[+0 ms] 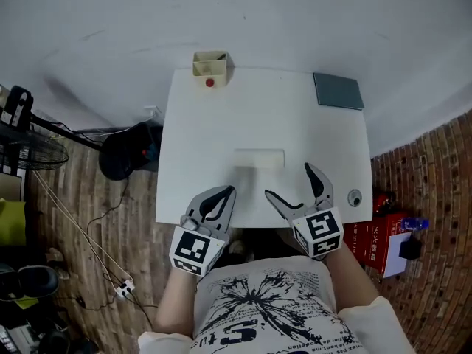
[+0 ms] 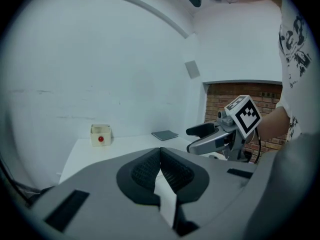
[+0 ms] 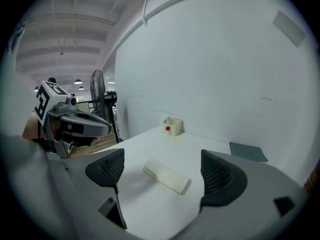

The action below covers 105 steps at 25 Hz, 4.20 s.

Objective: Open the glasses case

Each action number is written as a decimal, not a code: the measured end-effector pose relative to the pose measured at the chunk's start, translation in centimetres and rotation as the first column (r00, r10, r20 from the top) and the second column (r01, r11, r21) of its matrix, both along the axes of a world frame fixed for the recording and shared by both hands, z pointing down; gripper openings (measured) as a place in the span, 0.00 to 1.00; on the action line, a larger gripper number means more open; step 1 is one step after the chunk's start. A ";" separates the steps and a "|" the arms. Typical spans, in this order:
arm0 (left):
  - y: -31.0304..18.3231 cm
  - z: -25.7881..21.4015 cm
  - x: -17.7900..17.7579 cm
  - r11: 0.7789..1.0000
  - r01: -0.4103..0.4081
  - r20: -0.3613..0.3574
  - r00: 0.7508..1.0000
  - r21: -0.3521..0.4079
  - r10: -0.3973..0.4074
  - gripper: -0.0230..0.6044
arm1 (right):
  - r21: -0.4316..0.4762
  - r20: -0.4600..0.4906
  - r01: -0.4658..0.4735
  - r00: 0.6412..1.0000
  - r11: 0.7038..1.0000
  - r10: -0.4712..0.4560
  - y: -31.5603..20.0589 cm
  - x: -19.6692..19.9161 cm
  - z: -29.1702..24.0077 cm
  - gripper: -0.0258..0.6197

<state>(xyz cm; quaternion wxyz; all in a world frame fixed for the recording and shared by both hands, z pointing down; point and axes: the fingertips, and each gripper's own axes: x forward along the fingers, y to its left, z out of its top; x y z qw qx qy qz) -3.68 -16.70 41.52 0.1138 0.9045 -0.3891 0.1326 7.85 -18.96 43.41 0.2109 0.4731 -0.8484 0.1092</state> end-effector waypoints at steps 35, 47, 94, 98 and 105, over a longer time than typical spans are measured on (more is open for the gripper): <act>-8.9 19.9 2.2 0.914 0.149 0.175 0.981 -0.378 -0.087 0.06 | -0.416 -0.336 0.232 0.859 0.879 -0.385 -8.5 0.6 17.9 0.60; -9.0 19.9 2.0 0.910 0.142 0.170 0.982 -0.389 -0.081 0.06 | -0.416 -0.262 0.254 0.886 0.873 -0.383 -9.4 0.4 15.5 0.49; -8.8 18.9 1.2 0.912 0.118 0.164 0.985 -0.392 -0.057 0.06 | -0.209 -0.224 0.009 0.973 0.978 -0.056 -17.3 2.5 13.3 0.46; -9.0 15.8 0.7 0.937 0.094 0.145 0.988 -0.337 -0.047 0.06 | -0.094 -0.191 0.021 0.981 0.995 -0.039 -16.0 1.9 9.5 0.44; -8.8 5.3 1.0 0.993 0.038 0.073 0.997 -0.112 -0.030 0.06 | 0.045 -0.101 0.029 0.995 0.999 -0.024 -10.9 0.8 1.8 0.30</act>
